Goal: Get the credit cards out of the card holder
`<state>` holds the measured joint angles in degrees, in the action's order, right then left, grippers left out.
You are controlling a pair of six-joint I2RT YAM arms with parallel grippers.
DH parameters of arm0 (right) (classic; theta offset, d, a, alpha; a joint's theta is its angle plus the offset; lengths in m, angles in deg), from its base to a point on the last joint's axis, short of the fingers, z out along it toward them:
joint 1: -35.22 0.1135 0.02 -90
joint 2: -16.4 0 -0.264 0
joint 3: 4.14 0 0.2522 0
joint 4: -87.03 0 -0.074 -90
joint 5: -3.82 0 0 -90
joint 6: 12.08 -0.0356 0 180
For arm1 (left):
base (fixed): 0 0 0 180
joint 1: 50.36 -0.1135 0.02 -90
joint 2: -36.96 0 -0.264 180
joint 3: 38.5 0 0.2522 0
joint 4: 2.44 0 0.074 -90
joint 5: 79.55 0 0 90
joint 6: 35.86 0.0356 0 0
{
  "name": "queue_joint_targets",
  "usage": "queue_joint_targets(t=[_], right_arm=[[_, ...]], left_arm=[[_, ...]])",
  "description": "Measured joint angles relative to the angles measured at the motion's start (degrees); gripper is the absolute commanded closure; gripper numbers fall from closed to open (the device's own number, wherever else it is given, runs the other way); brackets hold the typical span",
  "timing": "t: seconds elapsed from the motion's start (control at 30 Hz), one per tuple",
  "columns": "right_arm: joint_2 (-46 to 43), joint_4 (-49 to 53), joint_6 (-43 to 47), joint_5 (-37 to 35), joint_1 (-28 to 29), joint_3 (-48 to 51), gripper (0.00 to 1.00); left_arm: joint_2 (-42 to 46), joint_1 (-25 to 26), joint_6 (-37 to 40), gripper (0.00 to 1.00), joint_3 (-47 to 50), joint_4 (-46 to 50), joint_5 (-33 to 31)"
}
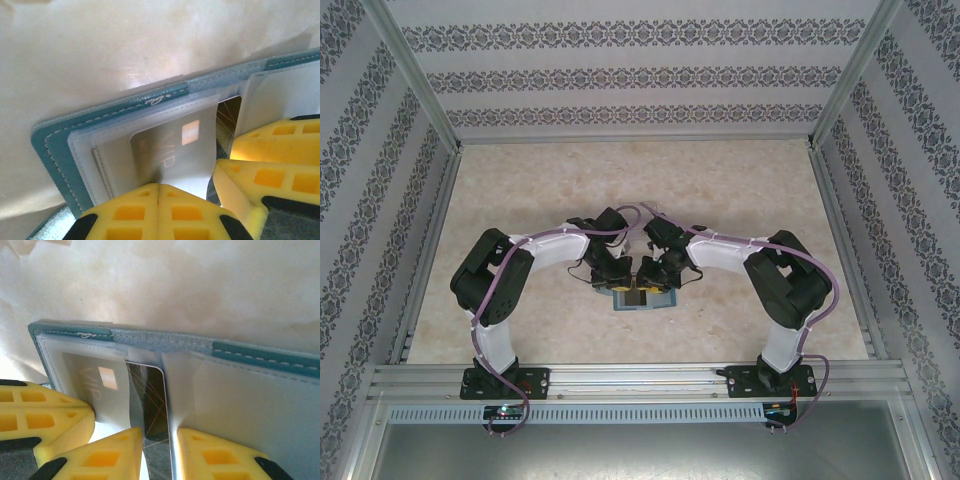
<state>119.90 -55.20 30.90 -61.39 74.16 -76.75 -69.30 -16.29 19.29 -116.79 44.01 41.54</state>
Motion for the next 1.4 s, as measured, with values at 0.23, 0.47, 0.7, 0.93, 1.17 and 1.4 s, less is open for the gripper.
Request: queue_joint_targets(t=[0.23, 0.47, 0.7, 0.93, 1.17, 1.4], right_arm=[[-1.4, -4.04, -1.22, 2.6, -0.98, 2.93, 0.75], [-2.49, -7.34, -2.38, 4.26, -1.73, 5.2, 0.76], [-3.39, -10.75, -3.74, 6.14, -2.49, 7.43, 0.79], [-4.46, -14.25, -4.92, 7.3, -3.21, 9.81, 0.8], [-4.5, -16.39, -5.62, 7.96, -3.58, 10.88, 0.82], [-4.33, -18.29, -5.62, 8.96, -3.61, 11.5, 0.8]], left_arm=[[-0.04, 0.0, 0.0, 1.0, 0.0, -0.02, 0.02], [-0.22, 0.0, 0.0, 1.0, -0.17, 0.02, 0.2], [-0.26, 0.0, 0.0, 1.0, -0.22, 0.11, 0.22], [-0.26, 0.0, 0.0, 1.0, -0.22, 0.11, 0.22], [-0.26, 0.0, 0.0, 1.0, -0.22, 0.11, 0.2], [-0.26, 0.0, 0.0, 1.0, -0.22, 0.11, 0.22]])
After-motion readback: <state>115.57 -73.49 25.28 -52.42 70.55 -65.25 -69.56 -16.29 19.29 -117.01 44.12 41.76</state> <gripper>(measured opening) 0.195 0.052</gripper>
